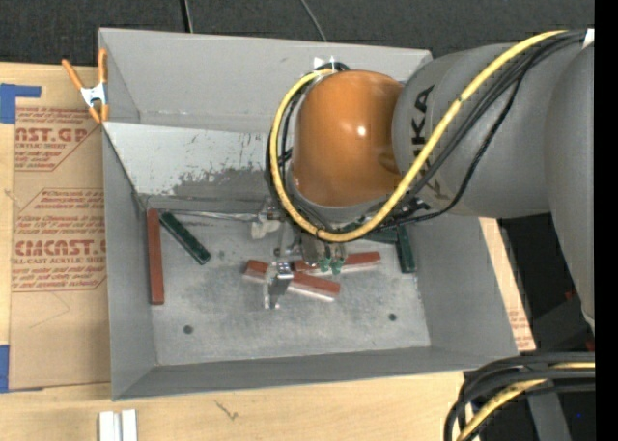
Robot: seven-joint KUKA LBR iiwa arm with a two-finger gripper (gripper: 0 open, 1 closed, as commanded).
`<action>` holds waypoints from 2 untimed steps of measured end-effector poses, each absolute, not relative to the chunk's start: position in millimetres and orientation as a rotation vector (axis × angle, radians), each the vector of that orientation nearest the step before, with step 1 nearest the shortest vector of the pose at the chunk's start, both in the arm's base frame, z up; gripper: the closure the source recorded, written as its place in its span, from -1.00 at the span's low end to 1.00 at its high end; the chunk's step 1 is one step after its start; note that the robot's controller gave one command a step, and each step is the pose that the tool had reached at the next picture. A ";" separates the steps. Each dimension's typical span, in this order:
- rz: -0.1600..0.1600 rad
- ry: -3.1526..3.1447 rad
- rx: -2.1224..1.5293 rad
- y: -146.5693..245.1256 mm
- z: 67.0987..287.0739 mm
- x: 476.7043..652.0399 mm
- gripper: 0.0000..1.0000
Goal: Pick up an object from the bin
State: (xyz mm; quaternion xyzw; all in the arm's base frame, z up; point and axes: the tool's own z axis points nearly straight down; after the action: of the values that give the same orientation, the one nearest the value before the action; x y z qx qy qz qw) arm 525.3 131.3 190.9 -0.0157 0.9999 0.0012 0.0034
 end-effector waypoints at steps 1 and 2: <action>0.001 3.137 -0.050 117.4 173.1 539.9 -1.00; -0.001 3.143 -0.124 127.6 205.2 548.1 -1.00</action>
Offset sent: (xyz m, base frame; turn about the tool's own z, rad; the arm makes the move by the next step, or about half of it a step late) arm 0.0345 0.0087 0.0568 -0.1910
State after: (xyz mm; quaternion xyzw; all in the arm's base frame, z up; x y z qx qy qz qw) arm 548.1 127.6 205.2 -0.0395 0.9992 -0.0004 -0.0017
